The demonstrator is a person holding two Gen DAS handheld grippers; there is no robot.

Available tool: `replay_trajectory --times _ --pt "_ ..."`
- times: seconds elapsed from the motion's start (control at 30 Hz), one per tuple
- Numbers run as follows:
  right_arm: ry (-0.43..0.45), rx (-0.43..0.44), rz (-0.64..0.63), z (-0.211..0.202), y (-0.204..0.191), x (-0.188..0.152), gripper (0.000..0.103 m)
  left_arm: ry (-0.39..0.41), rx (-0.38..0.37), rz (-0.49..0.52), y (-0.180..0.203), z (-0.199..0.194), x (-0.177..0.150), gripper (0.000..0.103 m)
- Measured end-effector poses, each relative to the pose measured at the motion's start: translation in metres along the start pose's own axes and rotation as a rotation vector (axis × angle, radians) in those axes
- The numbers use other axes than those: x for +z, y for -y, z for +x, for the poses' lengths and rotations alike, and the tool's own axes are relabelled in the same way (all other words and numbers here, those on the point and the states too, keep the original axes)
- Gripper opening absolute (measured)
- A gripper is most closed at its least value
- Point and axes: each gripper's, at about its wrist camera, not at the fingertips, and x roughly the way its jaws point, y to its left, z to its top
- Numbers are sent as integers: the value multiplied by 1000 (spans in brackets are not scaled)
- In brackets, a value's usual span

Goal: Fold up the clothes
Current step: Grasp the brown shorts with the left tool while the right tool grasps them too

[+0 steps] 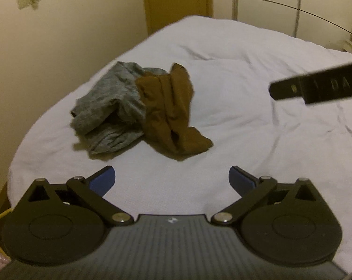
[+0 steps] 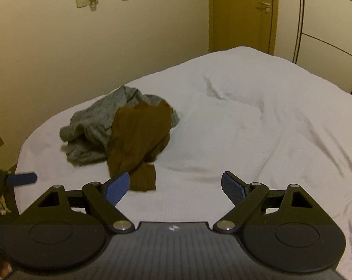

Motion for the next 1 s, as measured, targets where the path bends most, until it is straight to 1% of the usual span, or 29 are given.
replay_trajectory --times 0.1,0.13,0.23,0.33,0.4,0.43,0.53,0.57,0.6,0.63,0.7,0.73,0.8,0.87,0.9,0.97,1.0 --pt "-43 -5 -18 6 1 15 81 -19 -26 27 -1 8 10 102" --pt "-58 -1 -28 11 3 19 78 -26 -3 27 0 13 13 102" --pt "-97 20 -57 28 9 30 74 -41 -10 37 4 31 19 101" --pt "-115 69 -88 53 14 41 70 -52 -5 55 13 55 24 94" --pt "-119 125 -120 76 13 49 69 -60 1 76 19 73 28 85" --pt "-121 153 -136 89 13 53 69 -61 15 81 20 83 29 84" --pt "-141 200 -149 132 9 68 69 -72 61 87 24 111 32 80" --pt "-148 214 -152 147 7 73 69 -75 69 93 25 119 33 73" --pt "-155 229 -155 162 6 78 69 -82 75 93 24 127 34 65" --pt "-161 247 -148 176 4 82 69 -90 80 93 23 135 34 60" --pt "-170 279 -125 200 4 88 69 -103 103 86 19 148 36 40" --pt "-177 289 -116 211 3 90 69 -110 115 76 16 152 36 35" --pt "-193 306 -98 233 0 93 69 -123 139 56 10 160 38 15" --pt "-204 316 -82 252 0 92 68 -122 139 59 6 163 39 6" --pt "-207 326 -69 259 0 91 62 -120 138 65 5 163 39 3" --pt "-217 374 -32 268 4 88 40 -116 133 77 4 163 39 2" --pt "-223 395 -13 269 6 87 25 -110 134 88 4 160 40 2"
